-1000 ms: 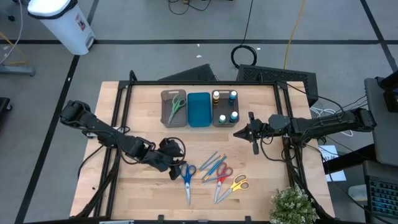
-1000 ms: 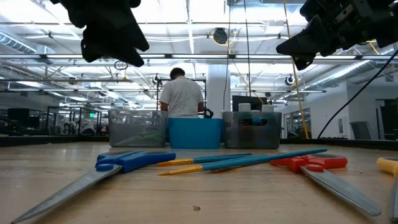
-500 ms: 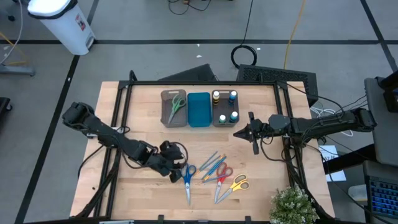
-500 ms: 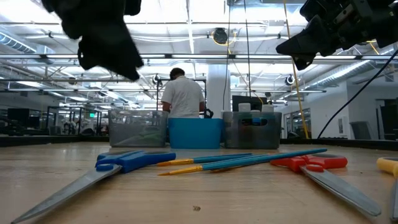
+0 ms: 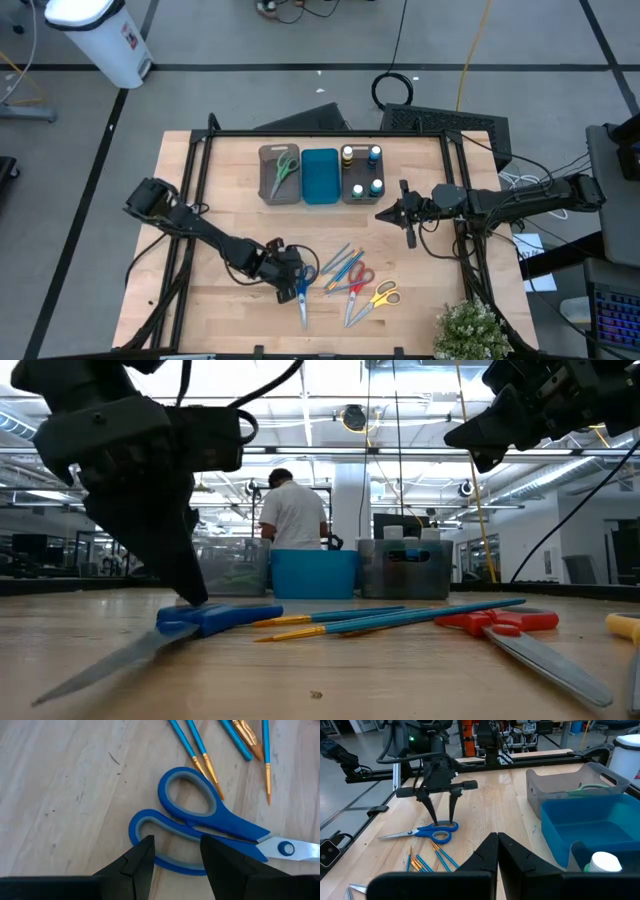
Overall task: Pick & Place Paint Supplies
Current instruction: Put the blue scissors into the left gray bin
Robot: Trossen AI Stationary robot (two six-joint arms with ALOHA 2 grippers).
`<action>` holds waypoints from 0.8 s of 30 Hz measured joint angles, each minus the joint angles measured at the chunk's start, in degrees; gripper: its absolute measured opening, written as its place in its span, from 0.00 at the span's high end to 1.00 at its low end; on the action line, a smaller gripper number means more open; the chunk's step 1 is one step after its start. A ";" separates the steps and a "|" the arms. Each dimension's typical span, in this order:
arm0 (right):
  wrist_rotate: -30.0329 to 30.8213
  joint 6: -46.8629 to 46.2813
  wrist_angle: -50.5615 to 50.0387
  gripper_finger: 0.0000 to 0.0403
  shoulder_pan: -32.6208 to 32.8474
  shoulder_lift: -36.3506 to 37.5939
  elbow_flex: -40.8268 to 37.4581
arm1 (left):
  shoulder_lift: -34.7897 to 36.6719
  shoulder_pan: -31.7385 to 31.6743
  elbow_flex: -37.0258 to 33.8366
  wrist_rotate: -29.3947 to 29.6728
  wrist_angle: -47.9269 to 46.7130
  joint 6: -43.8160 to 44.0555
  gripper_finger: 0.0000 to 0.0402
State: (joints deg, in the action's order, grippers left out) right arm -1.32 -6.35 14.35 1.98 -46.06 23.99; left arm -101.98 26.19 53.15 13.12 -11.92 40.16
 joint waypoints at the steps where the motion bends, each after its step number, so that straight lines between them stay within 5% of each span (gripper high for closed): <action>1: -0.02 0.00 -0.02 1.00 0.00 0.00 0.02 | -0.22 -0.17 0.05 -0.29 -0.15 -0.01 0.58; 24: 0.00 0.00 0.04 1.00 0.00 0.00 0.00 | 6.42 -3.04 -0.40 -0.84 -18.78 -2.45 0.58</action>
State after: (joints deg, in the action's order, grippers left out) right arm -1.32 -6.35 14.39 1.98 -46.06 23.99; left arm -95.56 23.16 52.75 12.27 -30.70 37.71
